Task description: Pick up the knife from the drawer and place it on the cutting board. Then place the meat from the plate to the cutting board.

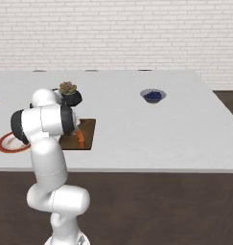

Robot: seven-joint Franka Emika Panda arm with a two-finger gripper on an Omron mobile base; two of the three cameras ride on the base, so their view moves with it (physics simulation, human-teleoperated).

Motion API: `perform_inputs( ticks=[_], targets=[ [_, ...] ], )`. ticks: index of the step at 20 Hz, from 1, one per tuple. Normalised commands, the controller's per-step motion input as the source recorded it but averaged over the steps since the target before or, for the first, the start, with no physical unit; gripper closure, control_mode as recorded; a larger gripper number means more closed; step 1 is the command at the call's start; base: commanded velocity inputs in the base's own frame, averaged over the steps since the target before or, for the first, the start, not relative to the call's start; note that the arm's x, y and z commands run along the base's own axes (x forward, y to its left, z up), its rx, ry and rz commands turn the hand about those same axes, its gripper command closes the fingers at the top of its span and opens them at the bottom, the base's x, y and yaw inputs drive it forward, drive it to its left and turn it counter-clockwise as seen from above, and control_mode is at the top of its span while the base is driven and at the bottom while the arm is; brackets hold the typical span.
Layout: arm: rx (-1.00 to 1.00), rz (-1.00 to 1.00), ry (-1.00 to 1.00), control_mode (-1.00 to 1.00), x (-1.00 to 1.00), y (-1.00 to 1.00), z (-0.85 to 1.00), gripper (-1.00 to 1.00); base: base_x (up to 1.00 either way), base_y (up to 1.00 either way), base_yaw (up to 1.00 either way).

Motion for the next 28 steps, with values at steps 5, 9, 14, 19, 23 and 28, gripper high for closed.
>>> perform_inputs(
  ticks=[5, 9, 14, 19, 23, 28],
  targets=[
    [0.0, -0.18, -0.02, -1.0, 0.0, -0.18, -0.01, -1.0, 0.0, 0.0, 0.0],
    [0.0, -0.1, -0.1, -1.0, -0.01, -0.32, 0.02, -1.0, 0.0, 0.0, 0.0],
    [0.01, -0.01, -0.29, -1.0, -0.65, -0.05, 0.77, -1.0, 0.0, 0.0, 0.0],
    [0.0, 0.0, -0.34, -1.0, -1.0, 0.29, 0.98, -1.0, 0.0, 0.0, 0.0],
    [0.0, 0.0, -0.4, -1.0, -1.0, 0.25, 0.86, -1.0, 0.0, 0.0, 0.0],
    [0.0, 0.0, -0.36, -1.0, -1.0, 0.01, 0.55, -1.0, 0.0, 0.0, 0.0]
  ],
)
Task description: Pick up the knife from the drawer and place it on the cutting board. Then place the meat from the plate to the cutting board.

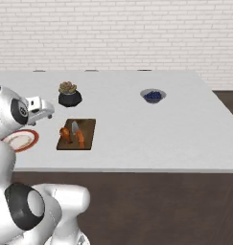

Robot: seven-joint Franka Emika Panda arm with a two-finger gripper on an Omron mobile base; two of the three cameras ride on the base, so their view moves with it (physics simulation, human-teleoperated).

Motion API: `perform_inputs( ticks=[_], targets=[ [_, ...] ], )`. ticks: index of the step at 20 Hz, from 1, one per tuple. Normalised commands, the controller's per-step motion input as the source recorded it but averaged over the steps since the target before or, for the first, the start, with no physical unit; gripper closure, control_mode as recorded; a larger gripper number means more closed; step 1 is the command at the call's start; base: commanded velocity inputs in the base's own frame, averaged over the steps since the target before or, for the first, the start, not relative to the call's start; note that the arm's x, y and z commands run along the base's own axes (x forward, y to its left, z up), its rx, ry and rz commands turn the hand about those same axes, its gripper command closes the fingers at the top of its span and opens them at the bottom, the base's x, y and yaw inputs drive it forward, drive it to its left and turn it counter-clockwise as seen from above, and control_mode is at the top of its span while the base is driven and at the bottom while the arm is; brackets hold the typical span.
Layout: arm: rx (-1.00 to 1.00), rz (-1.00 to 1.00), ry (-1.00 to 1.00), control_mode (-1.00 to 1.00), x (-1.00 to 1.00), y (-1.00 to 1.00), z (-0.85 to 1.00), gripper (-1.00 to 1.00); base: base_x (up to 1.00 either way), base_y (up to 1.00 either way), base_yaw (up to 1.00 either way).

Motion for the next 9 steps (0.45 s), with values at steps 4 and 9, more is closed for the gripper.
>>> perform_inputs(
  ticks=[4, 9],
  targets=[
    [0.0, 0.0, -0.27, -1.0, -1.0, -0.06, 0.21, -1.0, 0.0, 0.0, 0.0],
    [0.0, 0.0, -0.18, -1.0, -1.0, -0.09, 0.05, -1.0, 0.0, 0.0, 0.0]
  ],
)
